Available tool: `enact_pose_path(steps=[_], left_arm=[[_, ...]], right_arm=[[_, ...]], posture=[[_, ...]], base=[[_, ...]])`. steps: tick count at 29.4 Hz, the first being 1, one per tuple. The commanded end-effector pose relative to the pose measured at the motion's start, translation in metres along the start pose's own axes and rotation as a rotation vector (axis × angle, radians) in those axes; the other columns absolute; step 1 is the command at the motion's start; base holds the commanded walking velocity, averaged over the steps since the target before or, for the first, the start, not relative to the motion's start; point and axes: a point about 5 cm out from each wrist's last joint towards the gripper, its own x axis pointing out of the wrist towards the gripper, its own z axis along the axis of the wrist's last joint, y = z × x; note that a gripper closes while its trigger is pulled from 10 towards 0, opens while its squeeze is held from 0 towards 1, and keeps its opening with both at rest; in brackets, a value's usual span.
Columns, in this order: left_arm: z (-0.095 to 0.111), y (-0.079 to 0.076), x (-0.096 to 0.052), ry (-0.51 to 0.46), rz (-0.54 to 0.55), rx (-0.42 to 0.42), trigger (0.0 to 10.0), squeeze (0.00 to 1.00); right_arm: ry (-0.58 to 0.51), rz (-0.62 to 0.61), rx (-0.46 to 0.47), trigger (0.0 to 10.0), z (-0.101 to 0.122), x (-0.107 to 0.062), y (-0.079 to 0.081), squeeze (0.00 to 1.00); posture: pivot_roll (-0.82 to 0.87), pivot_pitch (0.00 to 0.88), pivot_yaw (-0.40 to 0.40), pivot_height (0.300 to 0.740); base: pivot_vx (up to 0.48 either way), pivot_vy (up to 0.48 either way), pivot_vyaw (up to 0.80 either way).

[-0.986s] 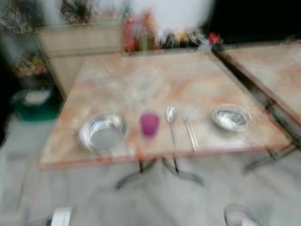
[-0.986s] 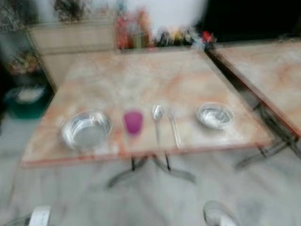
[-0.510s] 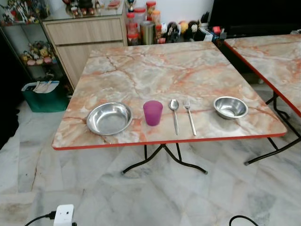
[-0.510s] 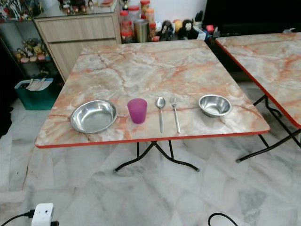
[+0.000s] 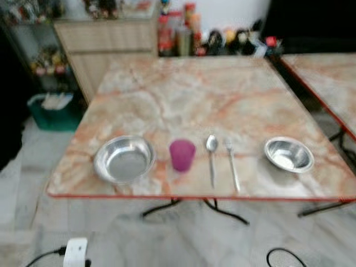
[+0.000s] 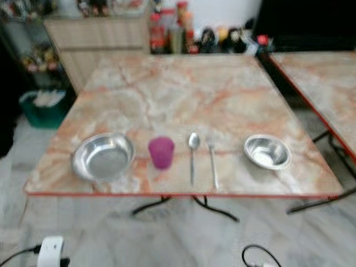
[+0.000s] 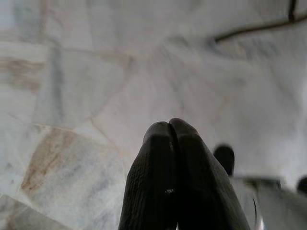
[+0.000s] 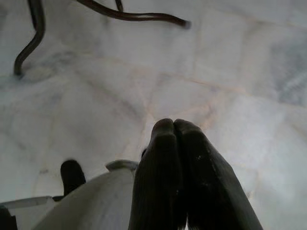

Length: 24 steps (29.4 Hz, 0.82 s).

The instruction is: Setting the table

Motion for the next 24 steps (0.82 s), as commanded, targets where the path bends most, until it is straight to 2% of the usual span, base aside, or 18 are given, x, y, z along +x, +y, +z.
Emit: enact_pose_path(steps=[1, 3, 16, 19, 22, 24], left_arm=[[-0.013, 0.001, -0.003, 0.045, 0.003, 0.001, 10.0, 0.00], [-0.014, 0.000, -0.003, 0.048, 0.004, 0.000, 10.0, 0.00], [-0.015, 0.001, -0.004, 0.048, 0.012, -0.013, 10.0, 0.00], [-0.009, 0.009, -0.004, 0.016, 0.034, -0.017, 10.0, 0.00], [-0.004, 0.018, -0.005, -0.023, 0.072, -0.055, 10.0, 0.00], [-0.005, 0.030, -0.008, -0.030, 0.135, -0.070, 10.0, 0.00]], right_arm=[[0.000, -0.018, 0.006, 10.0, -0.002, -0.002, -0.005, 0.00], [-0.001, -0.017, 0.015, 10.0, -0.002, -0.002, -0.005, 0.00], [0.003, -0.019, 0.027, 10.0, -0.001, -0.002, -0.007, 0.00], [-0.003, -0.024, 0.037, 10.0, -0.001, -0.002, -0.007, 0.00], [-0.004, -0.025, 0.039, 10.0, -0.001, -0.002, -0.007, 0.00], [-0.003, -0.025, 0.040, 10.0, -0.002, -0.002, -0.006, 0.00]], posture=[[-0.01, 0.107, 0.012, 0.740], [-0.01, 0.107, 0.009, 0.740], [-0.01, 0.106, 0.008, 0.740], [-0.01, 0.106, 0.010, 0.740], [-0.01, 0.109, 0.011, 0.740], [0.00, 0.111, 0.014, 0.740]], base=[[0.277, 0.000, 0.00], [0.274, 0.000, 0.00], [0.000, 0.000, 0.00], [0.000, 0.000, 0.00], [0.000, 0.000, 0.00], [0.000, 0.000, 0.00]])
